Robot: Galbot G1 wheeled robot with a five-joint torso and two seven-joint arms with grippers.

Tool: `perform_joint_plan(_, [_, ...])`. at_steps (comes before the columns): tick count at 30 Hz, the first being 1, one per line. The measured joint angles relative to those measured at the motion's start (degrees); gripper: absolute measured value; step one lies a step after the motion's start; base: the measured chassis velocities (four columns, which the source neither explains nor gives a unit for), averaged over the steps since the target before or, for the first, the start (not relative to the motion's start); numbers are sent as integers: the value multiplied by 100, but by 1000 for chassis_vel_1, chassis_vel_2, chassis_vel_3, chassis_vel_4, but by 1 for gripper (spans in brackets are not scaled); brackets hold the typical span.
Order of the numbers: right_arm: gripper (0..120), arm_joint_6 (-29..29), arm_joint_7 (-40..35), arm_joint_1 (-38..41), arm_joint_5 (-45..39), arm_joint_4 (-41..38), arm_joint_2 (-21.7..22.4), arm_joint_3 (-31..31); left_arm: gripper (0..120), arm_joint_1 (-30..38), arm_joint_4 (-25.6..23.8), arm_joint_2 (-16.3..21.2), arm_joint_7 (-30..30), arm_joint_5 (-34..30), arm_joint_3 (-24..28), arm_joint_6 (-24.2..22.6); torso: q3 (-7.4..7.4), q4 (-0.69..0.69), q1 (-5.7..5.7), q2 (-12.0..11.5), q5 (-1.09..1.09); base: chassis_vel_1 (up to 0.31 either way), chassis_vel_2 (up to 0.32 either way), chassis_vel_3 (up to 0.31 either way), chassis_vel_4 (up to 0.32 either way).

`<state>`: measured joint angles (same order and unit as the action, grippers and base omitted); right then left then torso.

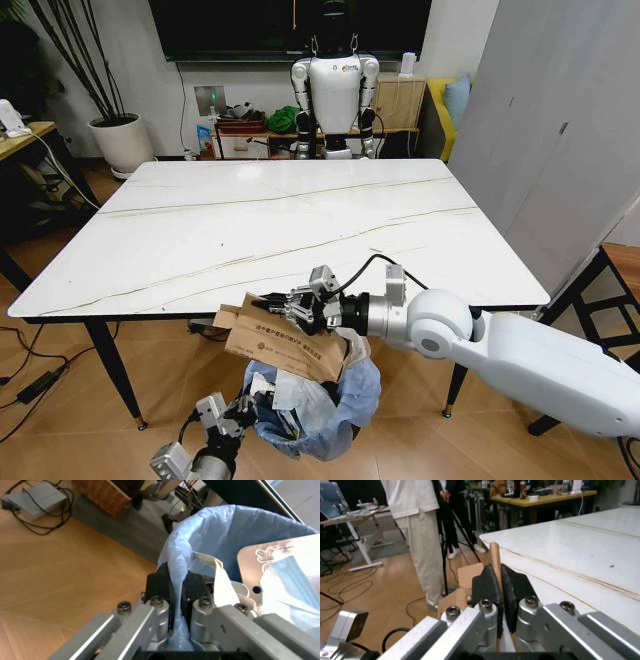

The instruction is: Pick up the trash bin and place the trash from the table into it.

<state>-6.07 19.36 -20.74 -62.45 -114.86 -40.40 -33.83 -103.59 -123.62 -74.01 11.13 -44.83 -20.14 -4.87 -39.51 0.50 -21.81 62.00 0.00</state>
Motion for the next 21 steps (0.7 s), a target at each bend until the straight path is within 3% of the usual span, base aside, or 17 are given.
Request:
perform_joint_plan(8, [0,11,2,-175,69,-94,124,127,0,-19,-41,-14,-5,9,-8,6,0,0,0,0,0,0,0,0,0])
perform_joint_plan(19, [45,14,-1,-188,59,-230,289,189,0,-15,-49,-27,-8,32,-19,15,0,0,0,0,0,0,0,0,0])
perform_joint_plan(21, [46,14,-1,-188,57,-236,307,197,0,-14,-49,-32,-8,33,-17,16,0,0,0,0,0,0,0,0,0])
